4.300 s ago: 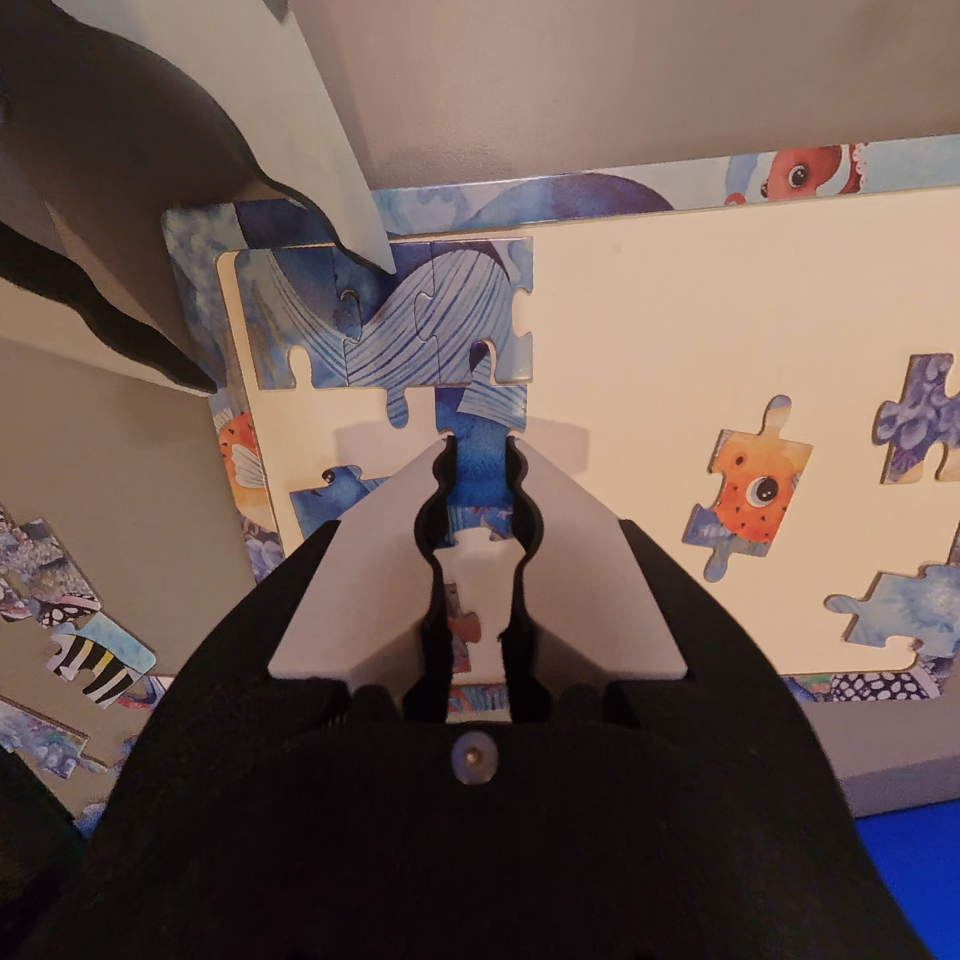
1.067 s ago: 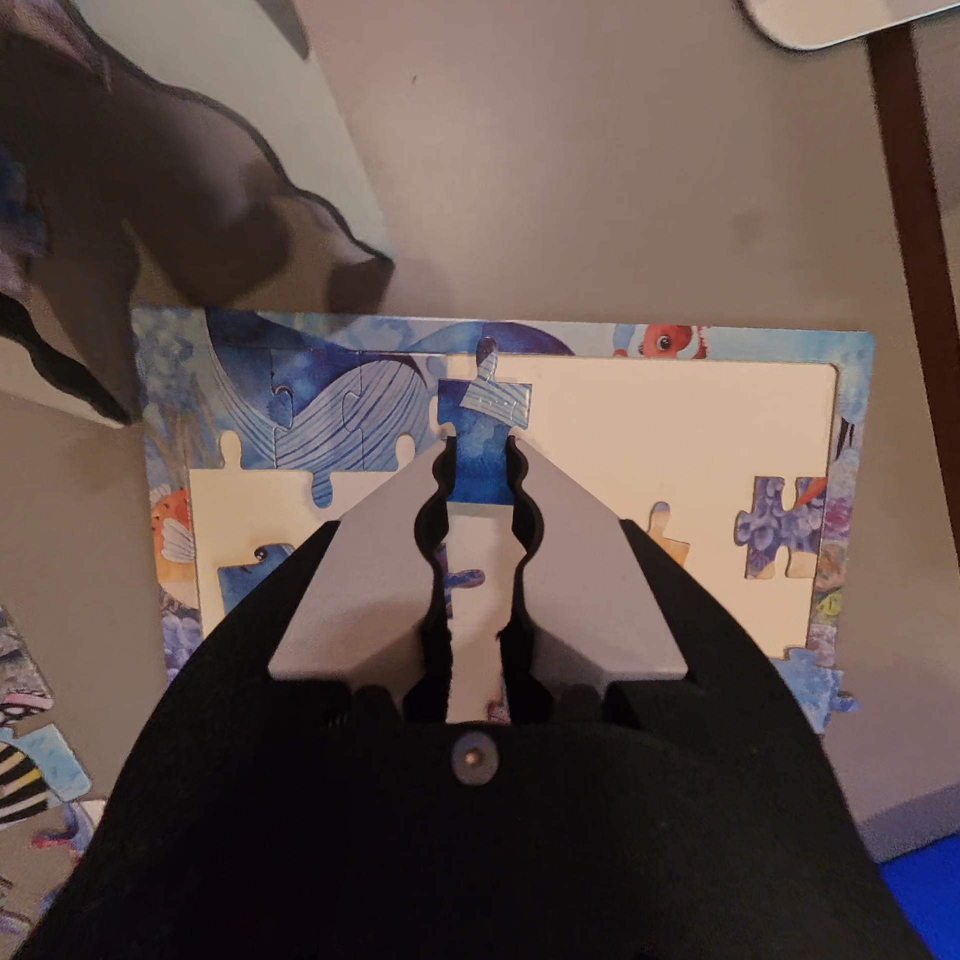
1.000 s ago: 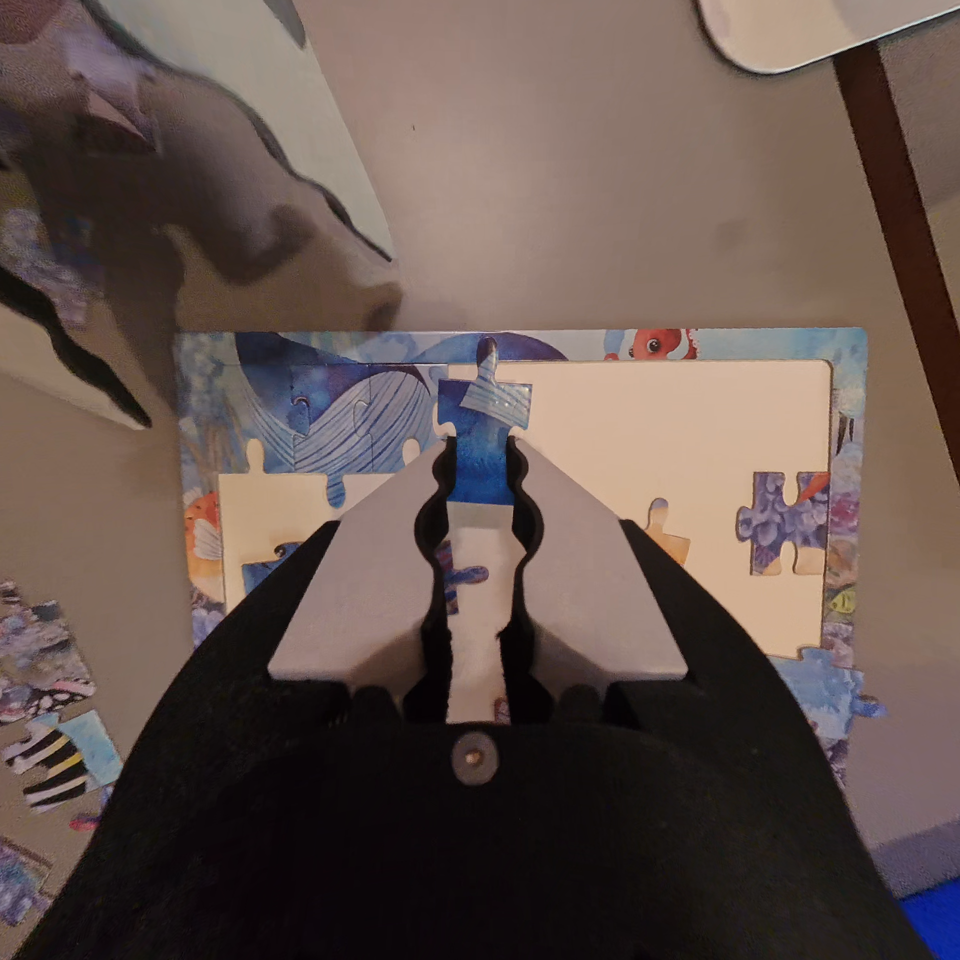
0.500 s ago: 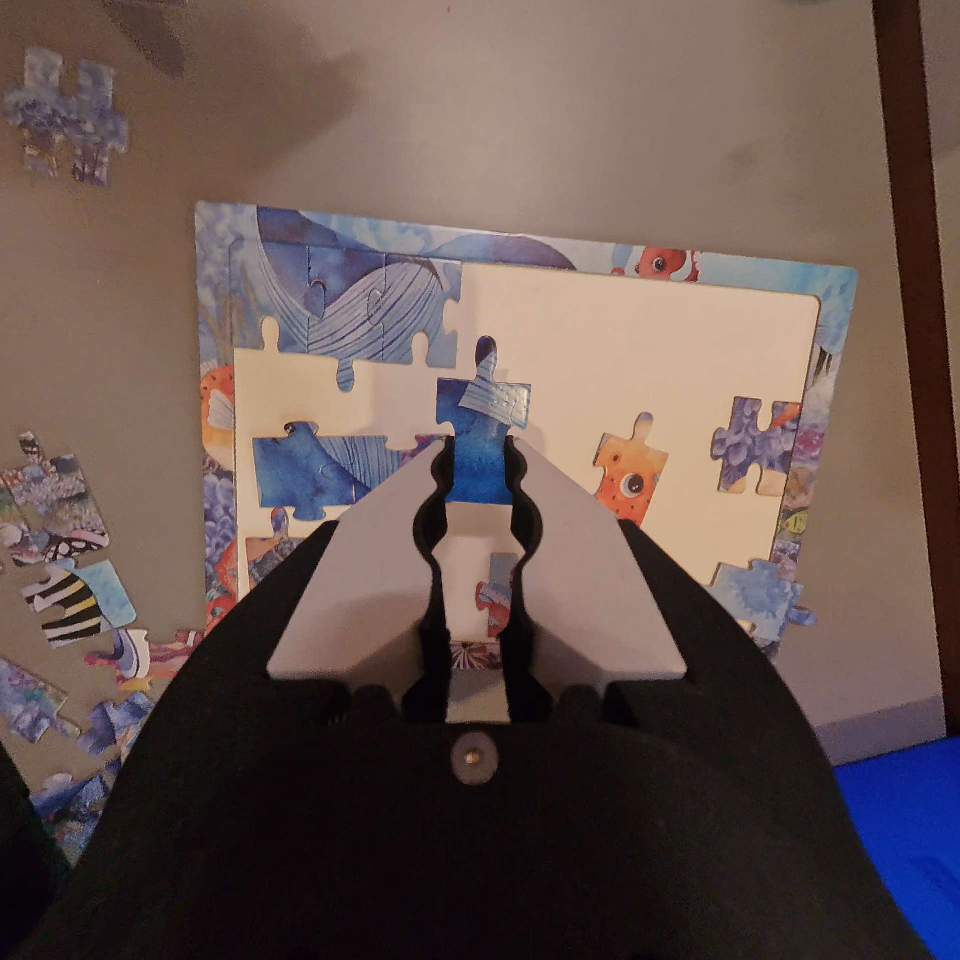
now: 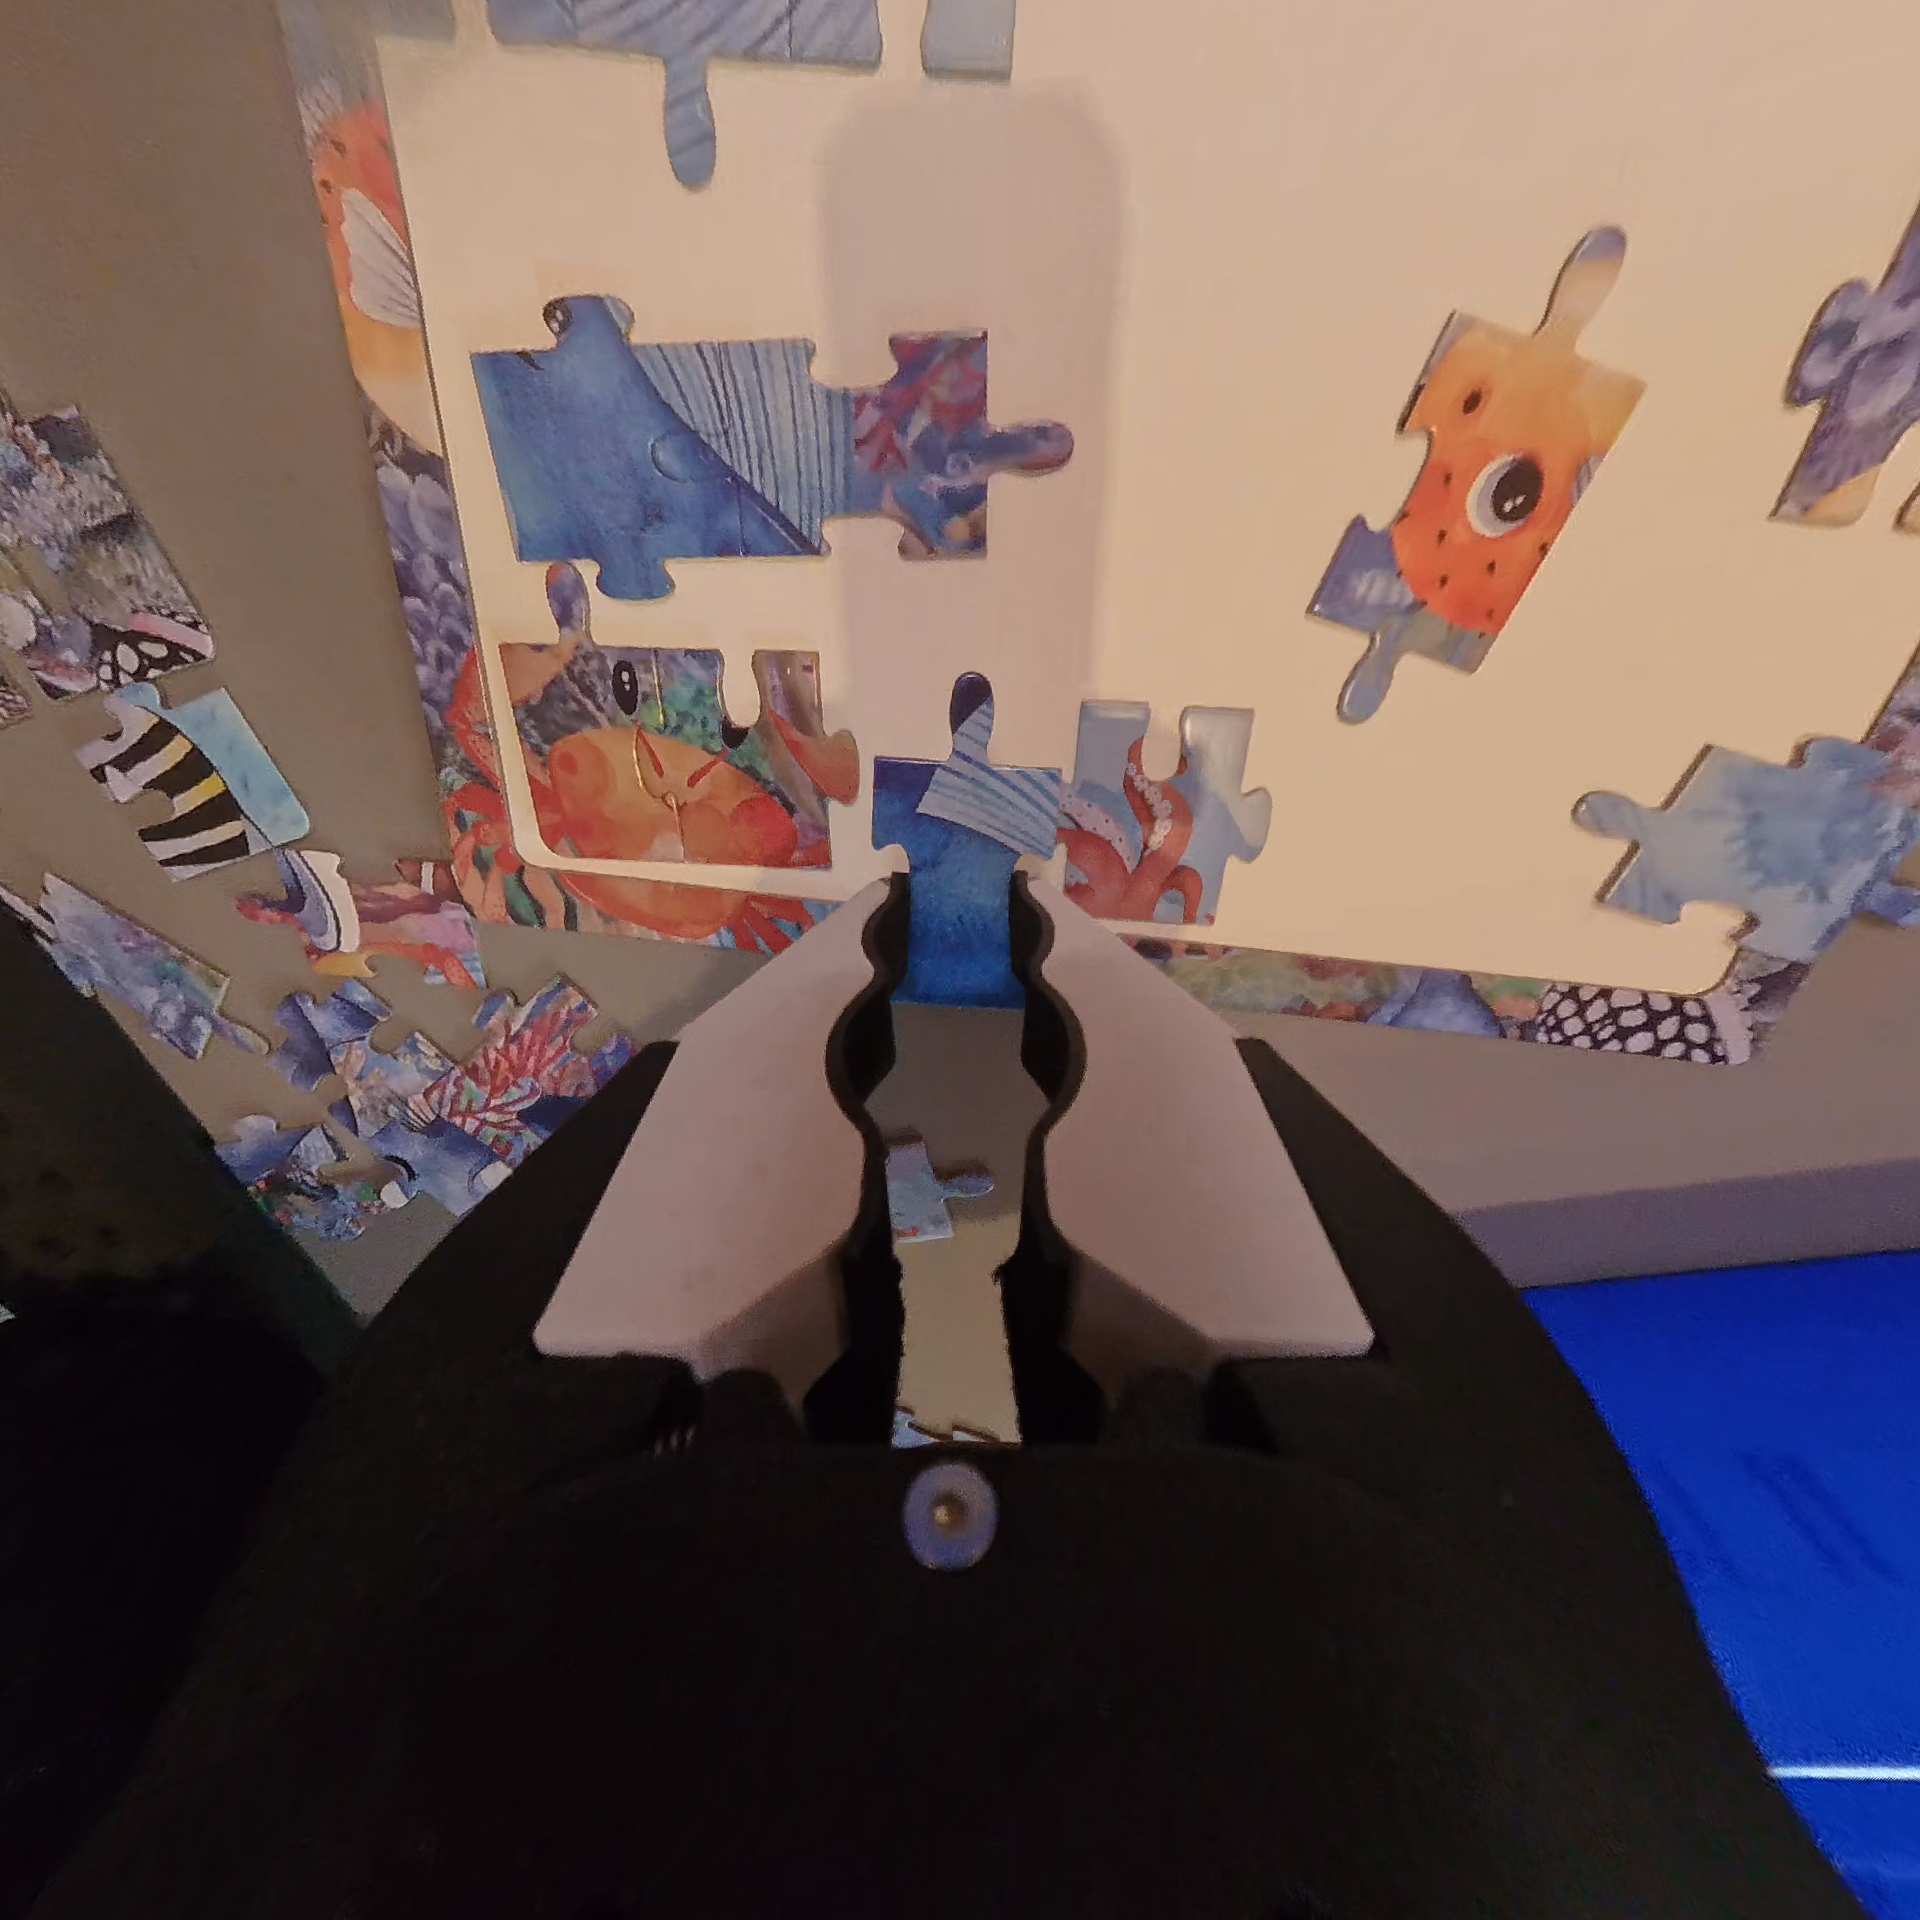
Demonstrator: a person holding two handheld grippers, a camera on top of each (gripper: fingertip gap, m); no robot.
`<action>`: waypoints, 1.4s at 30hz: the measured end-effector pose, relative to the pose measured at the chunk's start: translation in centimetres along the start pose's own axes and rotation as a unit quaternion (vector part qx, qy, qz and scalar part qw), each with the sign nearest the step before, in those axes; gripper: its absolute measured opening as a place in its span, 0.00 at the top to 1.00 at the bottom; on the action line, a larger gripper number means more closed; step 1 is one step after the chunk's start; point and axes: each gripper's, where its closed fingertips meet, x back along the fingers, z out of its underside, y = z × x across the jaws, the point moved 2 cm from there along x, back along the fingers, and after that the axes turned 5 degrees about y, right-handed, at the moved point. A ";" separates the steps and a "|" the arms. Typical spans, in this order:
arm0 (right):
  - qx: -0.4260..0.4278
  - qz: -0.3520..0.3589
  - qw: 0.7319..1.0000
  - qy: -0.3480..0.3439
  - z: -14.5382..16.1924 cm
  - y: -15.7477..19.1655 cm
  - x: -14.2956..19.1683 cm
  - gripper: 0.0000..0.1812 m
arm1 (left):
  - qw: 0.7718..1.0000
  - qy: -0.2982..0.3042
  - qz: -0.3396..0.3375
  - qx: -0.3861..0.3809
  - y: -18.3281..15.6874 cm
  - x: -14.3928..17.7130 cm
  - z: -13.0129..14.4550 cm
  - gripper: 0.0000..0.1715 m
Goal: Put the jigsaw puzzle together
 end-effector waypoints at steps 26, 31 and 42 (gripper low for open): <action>-0.194 0.210 0.924 -0.255 -0.2 -10.4 8.9 0.77 | 0.989 -0.136 0.046 -0.030 -4.9 -2.5 -8.7 0.78; -0.190 0.199 0.931 -0.239 -0.1 -10.4 7.9 0.77 | 0.990 -0.117 0.083 -0.010 -5.3 -3.6 -7.8 0.86; -0.155 0.115 0.975 -0.111 1.6 -7.8 2.8 0.73 | 0.984 -0.011 0.165 0.062 -4.4 -1.0 -1.0 0.91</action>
